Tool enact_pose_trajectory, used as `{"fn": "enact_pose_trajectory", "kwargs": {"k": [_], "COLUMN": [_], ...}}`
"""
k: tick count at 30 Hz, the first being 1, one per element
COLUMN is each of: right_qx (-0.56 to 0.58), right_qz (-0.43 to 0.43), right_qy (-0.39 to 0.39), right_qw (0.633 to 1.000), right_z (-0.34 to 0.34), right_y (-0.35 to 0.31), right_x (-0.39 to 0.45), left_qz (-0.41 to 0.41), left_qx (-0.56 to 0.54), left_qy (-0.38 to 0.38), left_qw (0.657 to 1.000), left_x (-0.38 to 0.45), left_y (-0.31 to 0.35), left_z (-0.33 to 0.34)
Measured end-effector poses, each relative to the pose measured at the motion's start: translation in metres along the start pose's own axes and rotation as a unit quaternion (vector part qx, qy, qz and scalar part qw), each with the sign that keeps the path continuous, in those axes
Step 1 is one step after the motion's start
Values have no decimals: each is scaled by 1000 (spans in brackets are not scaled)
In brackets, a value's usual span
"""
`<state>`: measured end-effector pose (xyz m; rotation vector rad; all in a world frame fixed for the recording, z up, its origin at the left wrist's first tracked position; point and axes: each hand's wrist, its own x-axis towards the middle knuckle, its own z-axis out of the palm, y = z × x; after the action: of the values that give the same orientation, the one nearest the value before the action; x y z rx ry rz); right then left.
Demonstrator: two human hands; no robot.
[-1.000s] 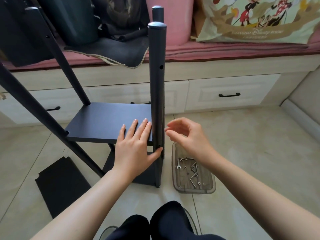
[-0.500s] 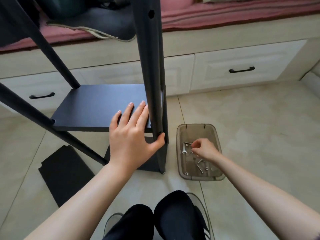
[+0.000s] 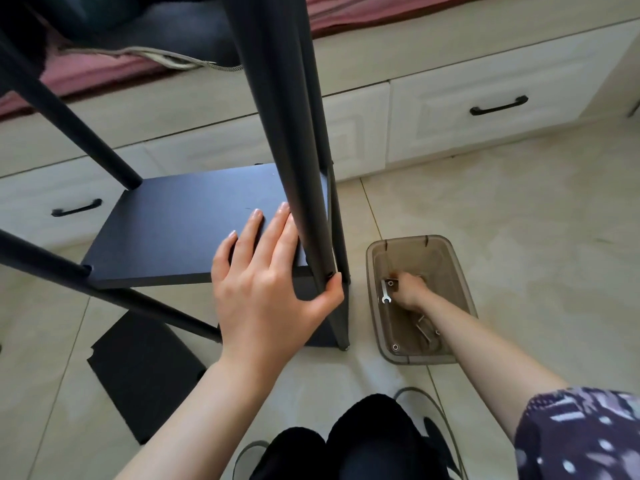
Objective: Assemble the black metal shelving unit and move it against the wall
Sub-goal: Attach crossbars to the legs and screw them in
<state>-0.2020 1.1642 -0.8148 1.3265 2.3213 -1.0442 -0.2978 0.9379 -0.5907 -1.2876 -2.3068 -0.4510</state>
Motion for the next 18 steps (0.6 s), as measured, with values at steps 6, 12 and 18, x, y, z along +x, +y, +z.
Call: {"fn": "enact_pose_trajectory", "kwargs": {"k": [6,12,18], "right_qx": [-26,-118,-185], "right_qz": [2,-20,-54], "right_qy": [6,21,46], "right_qw": [1000,993,980], "right_z": [7,14,14], "right_y": [2,6,7], "right_x": [1,-2,-8], "left_qz": [-2,-3,0], "left_qx": [2,1,-1], "left_qy": [-3,0,0], "left_qw": [1000,1000,1000], "left_x": [0,0,0], "left_y": [0,1,1], "left_z": [0,-1,0]}}
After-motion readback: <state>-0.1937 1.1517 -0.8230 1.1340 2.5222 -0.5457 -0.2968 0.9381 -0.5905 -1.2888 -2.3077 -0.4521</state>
